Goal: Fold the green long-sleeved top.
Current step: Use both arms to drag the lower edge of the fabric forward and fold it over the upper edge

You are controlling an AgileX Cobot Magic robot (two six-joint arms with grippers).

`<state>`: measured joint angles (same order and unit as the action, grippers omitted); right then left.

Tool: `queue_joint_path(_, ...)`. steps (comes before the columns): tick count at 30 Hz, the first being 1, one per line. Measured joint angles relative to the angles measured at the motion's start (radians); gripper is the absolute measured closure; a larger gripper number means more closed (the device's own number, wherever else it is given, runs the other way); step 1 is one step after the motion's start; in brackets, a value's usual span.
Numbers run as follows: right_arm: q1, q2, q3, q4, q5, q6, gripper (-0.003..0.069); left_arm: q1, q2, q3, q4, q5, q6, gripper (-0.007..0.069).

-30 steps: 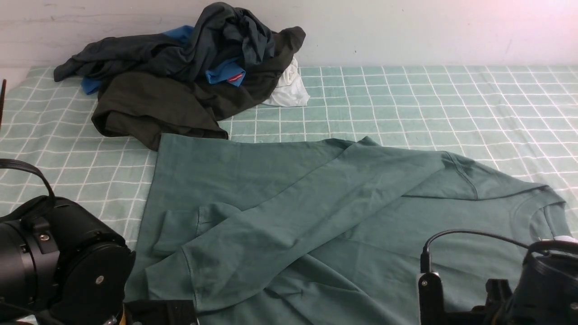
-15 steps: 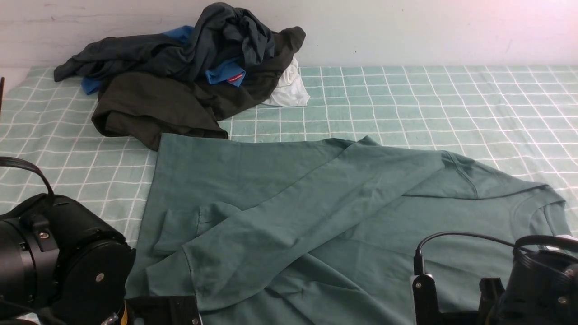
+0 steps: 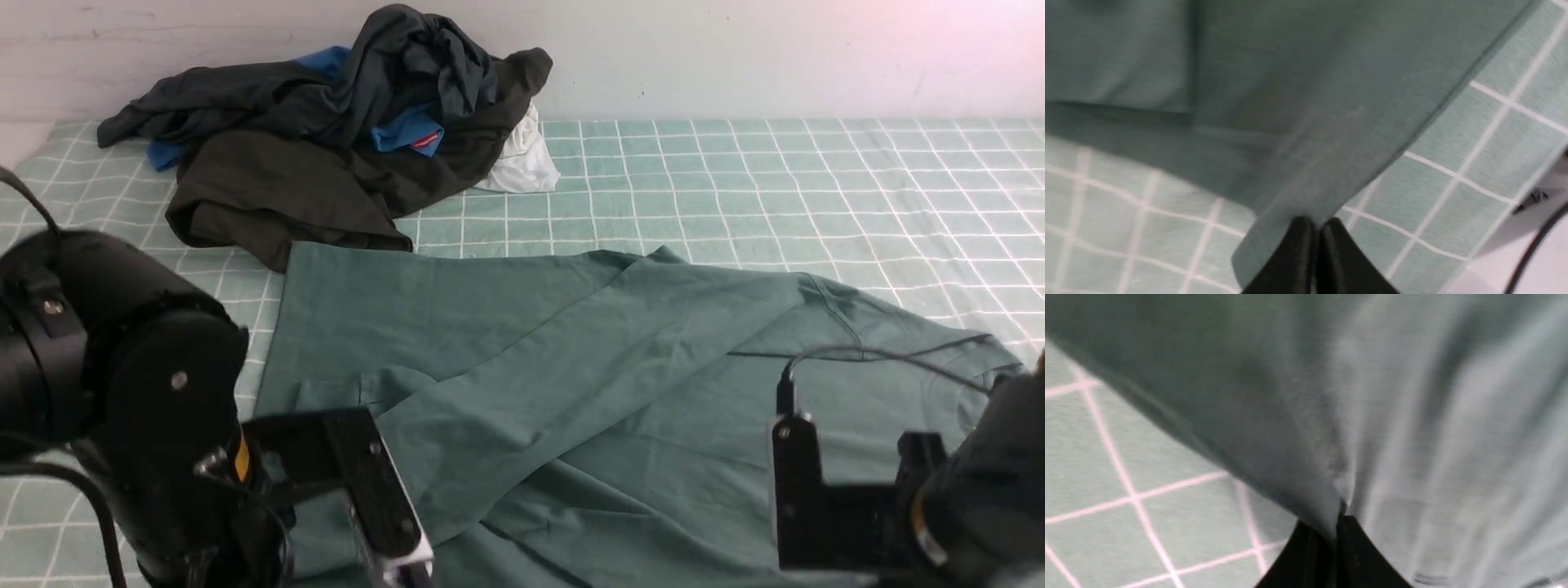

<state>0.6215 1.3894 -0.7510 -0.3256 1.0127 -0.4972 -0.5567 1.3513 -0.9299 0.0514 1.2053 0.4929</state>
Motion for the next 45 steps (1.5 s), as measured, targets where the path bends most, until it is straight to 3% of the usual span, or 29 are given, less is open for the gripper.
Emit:
queue_joint_path(9,-0.330,0.168,-0.436,0.335,0.093,-0.342,0.0639,0.227,0.154,-0.344,0.018,0.000,0.038,0.0607)
queue_joint_path(14,-0.407,0.337,-0.709,0.372,0.164,-0.402,0.0639,0.310,0.329,-0.556,0.022,-0.039,0.046,0.0607)
queue_joint_path(20,-0.443,0.514,-0.965,0.409,0.218,-0.361,0.0639,0.369,0.504,-0.760,0.009,0.000,0.047,0.0607)
queue_joint_path(30,-0.443,0.594,-1.027,0.428,0.226,-0.355,0.0639,0.248,0.507,-0.617,-0.081,0.009,0.081,0.0607)
queue_joint_path(36,-0.443,0.597,-1.029,0.429,0.226,-0.355,0.0639,0.257,0.405,-0.438,-0.169,0.006,0.091,0.0607)
queue_joint_path(39,-0.443,0.597,-1.029,0.437,0.226,-0.354,0.0639,0.274,0.337,-0.348,-0.238,0.001,0.143,0.0607)
queue_joint_path(42,-0.443,0.597,-1.029,0.465,0.226,-0.354,0.0639,0.277,0.265,-0.233,-0.326,-0.081,0.300,0.0606)
queue_joint_path(45,-0.443,0.597,-1.029,0.489,0.226,-0.354,0.0639,0.266,0.264,-0.198,-0.360,-0.152,0.370,0.0582)
